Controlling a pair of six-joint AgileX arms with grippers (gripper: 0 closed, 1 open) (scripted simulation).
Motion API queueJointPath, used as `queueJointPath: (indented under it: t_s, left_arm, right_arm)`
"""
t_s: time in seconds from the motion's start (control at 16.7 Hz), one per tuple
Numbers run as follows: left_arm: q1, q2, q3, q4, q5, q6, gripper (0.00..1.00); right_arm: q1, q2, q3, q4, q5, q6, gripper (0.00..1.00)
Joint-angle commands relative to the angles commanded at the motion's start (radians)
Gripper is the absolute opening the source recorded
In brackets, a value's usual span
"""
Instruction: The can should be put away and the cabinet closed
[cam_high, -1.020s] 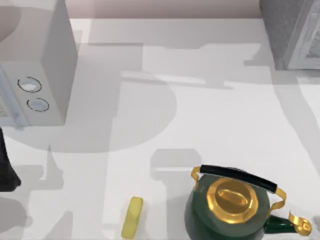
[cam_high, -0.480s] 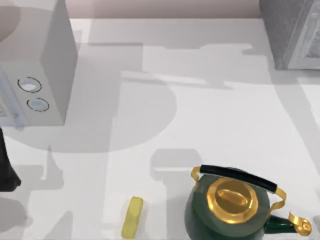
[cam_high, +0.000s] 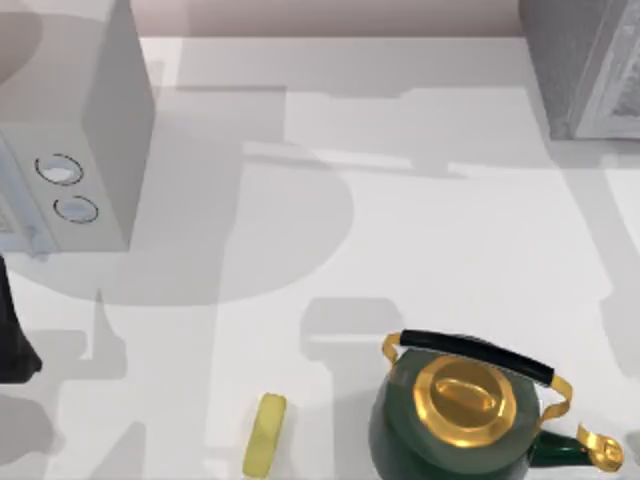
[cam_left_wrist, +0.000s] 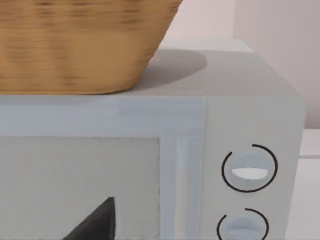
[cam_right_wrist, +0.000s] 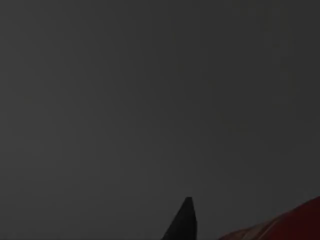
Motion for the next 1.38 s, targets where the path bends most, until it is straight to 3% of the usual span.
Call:
queueJointPath:
  t_s: [0.24, 0.6, 1.38]
  left_arm:
    - [0.0, 0.0, 0.0, 0.0, 0.0, 0.0, 1.0]
    - [0.0, 0.0, 0.0, 0.0, 0.0, 0.0, 1.0]
    - [0.0, 0.0, 0.0, 0.0, 0.0, 0.0, 1.0]
  right_arm:
    - [-0.006, 0.16, 0.194, -0.06, -0.03, -0.004, 0.0]
    - [-0.006, 0.195, 0.23, -0.074, -0.037, -0.005, 0.0]
    - [-0.006, 0.195, 0.23, -0.074, -0.037, -0.005, 0.98]
